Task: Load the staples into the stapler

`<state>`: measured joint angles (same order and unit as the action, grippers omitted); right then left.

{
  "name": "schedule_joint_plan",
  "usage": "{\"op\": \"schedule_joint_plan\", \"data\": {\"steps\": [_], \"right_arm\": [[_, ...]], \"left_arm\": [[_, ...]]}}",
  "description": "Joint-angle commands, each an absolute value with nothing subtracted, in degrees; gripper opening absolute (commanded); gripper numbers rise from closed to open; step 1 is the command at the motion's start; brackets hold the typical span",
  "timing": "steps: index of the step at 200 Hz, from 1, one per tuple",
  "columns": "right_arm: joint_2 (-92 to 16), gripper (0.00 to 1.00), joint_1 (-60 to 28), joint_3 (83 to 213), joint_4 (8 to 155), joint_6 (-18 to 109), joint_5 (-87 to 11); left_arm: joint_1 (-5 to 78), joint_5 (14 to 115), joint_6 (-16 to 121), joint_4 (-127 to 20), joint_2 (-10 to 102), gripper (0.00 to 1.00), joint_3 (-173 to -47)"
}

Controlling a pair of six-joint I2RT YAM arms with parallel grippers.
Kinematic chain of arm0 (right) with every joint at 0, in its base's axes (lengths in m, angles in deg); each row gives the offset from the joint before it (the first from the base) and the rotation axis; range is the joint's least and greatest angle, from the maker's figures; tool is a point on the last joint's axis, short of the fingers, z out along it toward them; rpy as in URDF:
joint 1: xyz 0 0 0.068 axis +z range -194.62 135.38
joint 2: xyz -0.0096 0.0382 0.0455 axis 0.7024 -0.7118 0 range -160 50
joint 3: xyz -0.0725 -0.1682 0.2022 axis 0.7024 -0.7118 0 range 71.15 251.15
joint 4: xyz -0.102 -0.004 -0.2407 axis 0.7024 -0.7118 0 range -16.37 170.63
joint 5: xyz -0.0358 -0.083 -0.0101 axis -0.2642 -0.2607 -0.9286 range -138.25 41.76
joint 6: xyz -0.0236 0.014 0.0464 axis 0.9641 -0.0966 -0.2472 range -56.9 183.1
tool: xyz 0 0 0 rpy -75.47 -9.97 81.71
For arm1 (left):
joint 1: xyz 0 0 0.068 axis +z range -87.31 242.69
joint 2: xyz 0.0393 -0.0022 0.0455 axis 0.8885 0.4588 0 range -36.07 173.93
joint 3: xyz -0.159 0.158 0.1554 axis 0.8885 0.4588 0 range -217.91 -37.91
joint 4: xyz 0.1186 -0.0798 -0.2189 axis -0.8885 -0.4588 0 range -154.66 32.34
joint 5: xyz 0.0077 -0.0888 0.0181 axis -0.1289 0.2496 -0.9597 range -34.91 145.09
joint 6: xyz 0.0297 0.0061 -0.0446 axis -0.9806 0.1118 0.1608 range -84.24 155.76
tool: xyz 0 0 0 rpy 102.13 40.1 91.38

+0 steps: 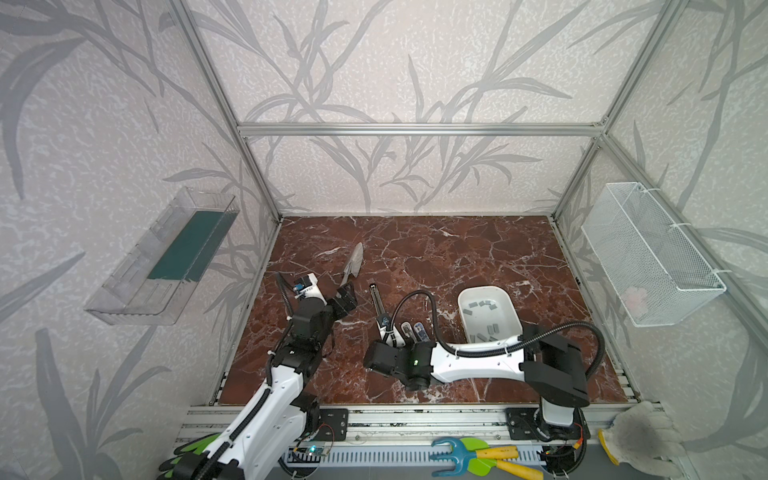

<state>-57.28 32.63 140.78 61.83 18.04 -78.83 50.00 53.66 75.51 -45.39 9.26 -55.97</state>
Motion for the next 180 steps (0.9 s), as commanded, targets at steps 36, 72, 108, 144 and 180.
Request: {"op": "schedule_joint_plan", "data": {"steps": [36,72,108,144,180], "right_arm": [[-57.2,0.06,32.7,141.4,59.8,17.0,-80.5],[-57.6,0.06,32.7,141.7,59.3,16.8,-80.8],[-57.7,0.06,32.8,141.7,59.5,16.8,-80.5],[-57.6,0.05,32.9,141.9,59.5,16.9,-80.4],[-58.5,0.05,33.4,143.1,59.0,17.1,-80.5]], "left_arm": [[50.2,52.9,76.8,-44.7,8.5,0.99,-55.6],[50.2,52.7,76.9,-44.5,8.5,0.99,-55.5],[50.2,52.7,77.0,-44.3,8.5,0.99,-55.5],[50.2,52.6,77.1,-44.2,8.5,0.99,-55.3],[50.2,52.6,77.2,-43.9,8.5,0.99,-55.1]]}}
